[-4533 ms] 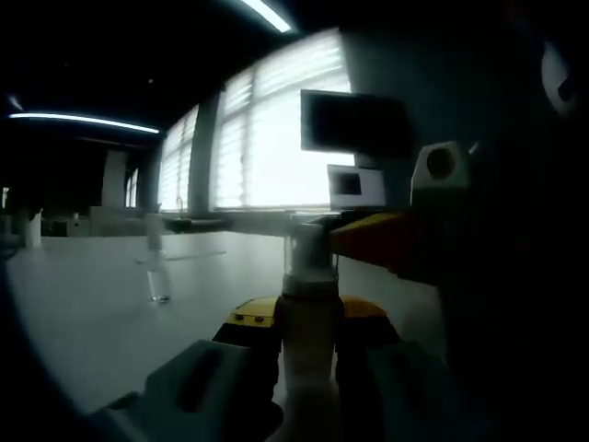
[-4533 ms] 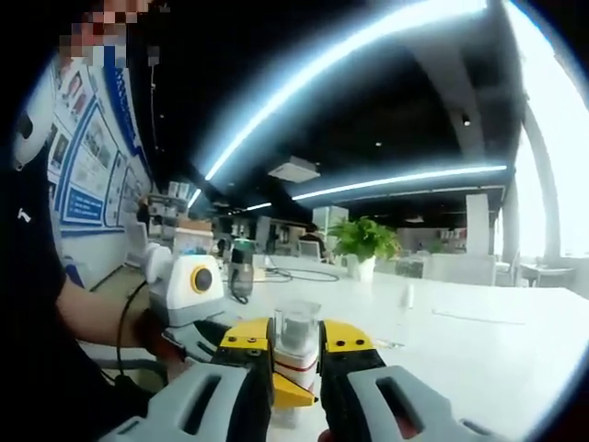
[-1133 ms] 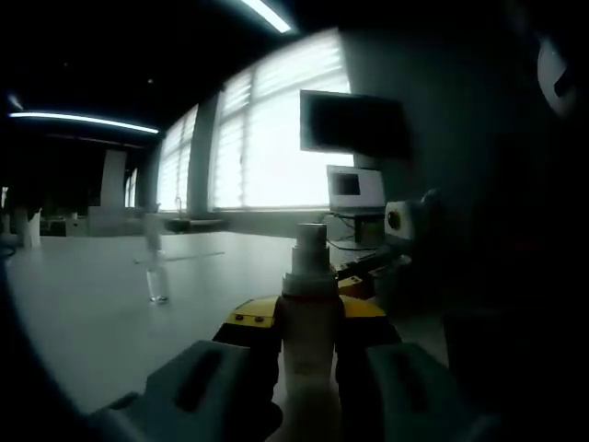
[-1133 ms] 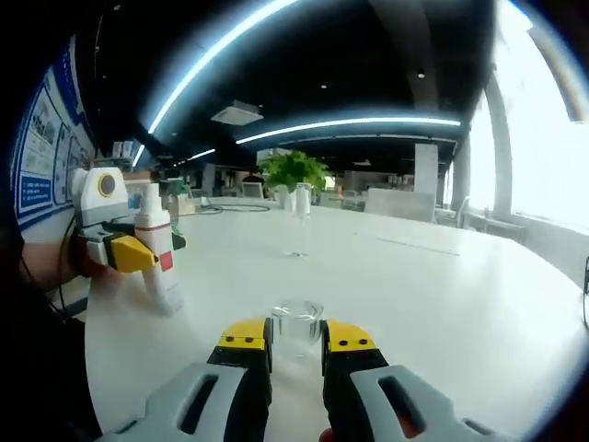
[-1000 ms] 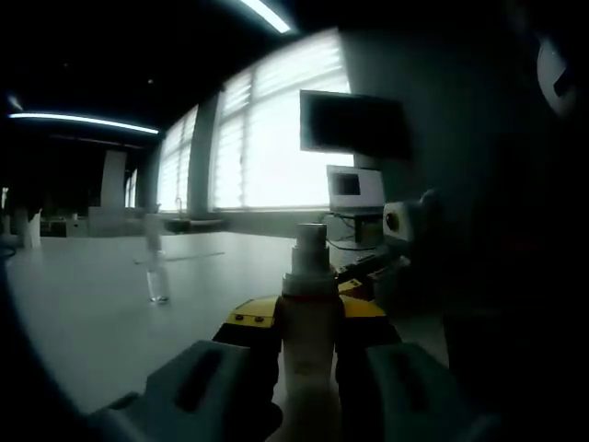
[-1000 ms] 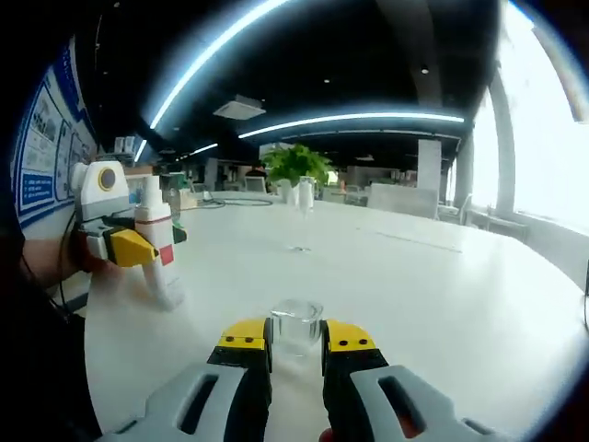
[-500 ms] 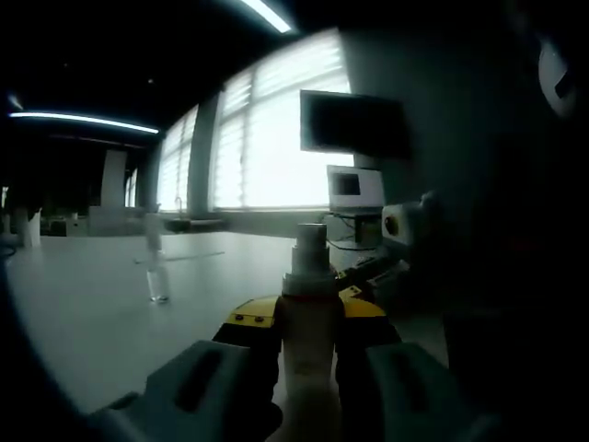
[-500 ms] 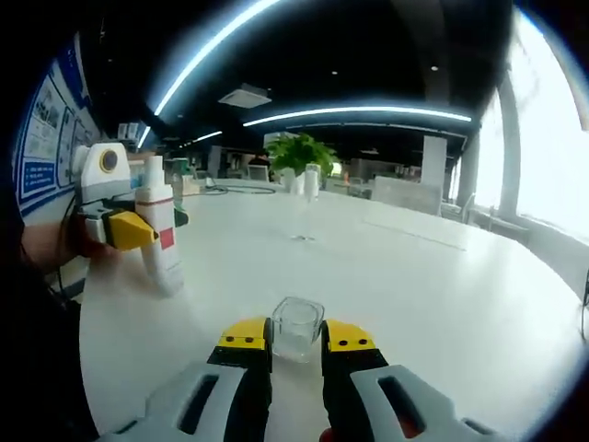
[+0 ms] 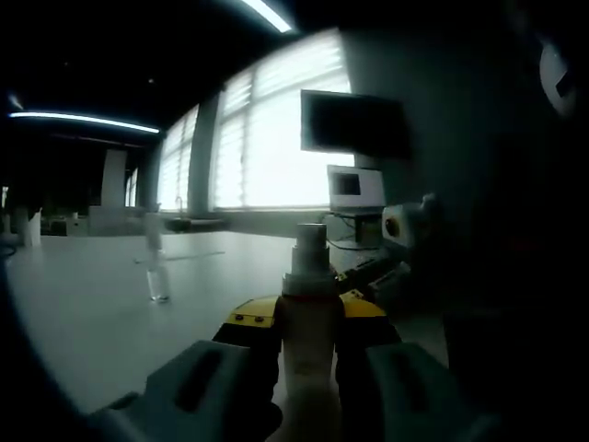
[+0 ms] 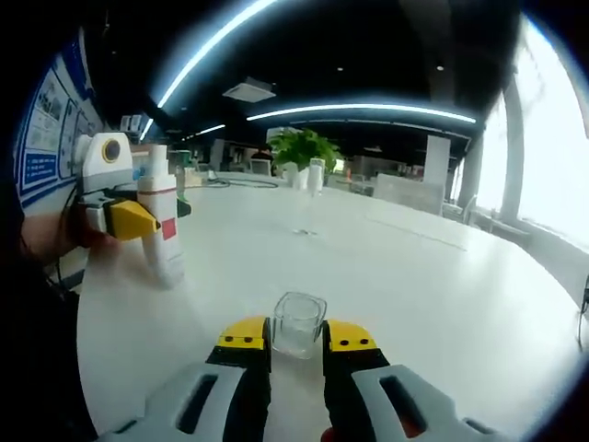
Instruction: Clamp pump bottle remove cover press pump head put on cover
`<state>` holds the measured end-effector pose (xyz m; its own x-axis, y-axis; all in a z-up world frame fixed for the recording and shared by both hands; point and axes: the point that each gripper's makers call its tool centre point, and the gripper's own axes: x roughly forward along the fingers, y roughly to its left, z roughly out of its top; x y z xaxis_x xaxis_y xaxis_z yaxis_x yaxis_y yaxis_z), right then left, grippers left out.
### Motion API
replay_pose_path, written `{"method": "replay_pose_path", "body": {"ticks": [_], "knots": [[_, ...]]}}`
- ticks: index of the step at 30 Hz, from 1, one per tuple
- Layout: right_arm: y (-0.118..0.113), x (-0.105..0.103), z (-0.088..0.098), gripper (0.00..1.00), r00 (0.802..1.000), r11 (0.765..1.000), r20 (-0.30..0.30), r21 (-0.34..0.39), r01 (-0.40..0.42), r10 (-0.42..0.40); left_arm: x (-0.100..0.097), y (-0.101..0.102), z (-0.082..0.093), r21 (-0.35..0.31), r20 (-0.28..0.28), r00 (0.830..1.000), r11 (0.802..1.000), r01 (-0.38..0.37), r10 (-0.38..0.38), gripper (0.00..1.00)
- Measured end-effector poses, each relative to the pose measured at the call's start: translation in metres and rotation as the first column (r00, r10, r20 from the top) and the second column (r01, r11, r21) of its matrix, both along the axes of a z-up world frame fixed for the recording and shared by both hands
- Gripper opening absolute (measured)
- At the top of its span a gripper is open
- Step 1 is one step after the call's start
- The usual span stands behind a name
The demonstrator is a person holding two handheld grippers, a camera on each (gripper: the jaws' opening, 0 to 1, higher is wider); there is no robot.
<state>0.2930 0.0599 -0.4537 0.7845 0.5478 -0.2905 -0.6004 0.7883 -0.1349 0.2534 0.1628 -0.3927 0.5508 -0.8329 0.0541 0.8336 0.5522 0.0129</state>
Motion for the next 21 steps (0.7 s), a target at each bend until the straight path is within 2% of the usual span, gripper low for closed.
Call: {"method": "replay_pose_path", "body": {"ticks": [9,17,21], "knots": [[0.0,0.0,0.004,0.26,1.0,0.999,-0.01,0.052,-0.01,0.011,0.0,0.0,0.0,-0.001,0.0,1.0,1.0,0.001,-0.001,0.13],[-0.003,-0.003,0.03,0.33,1.0,0.97,0.021,0.244,-0.016,0.012,0.0,0.001,0.0,-0.001,-0.001,1.0,1.0,0.0,0.0,0.13],[-0.004,-0.006,0.037,0.34,0.998,0.966,0.059,0.256,-0.026,0.011,0.001,0.001,0.0,-0.002,-0.003,1.0,1.0,-0.002,0.002,0.13]]}}
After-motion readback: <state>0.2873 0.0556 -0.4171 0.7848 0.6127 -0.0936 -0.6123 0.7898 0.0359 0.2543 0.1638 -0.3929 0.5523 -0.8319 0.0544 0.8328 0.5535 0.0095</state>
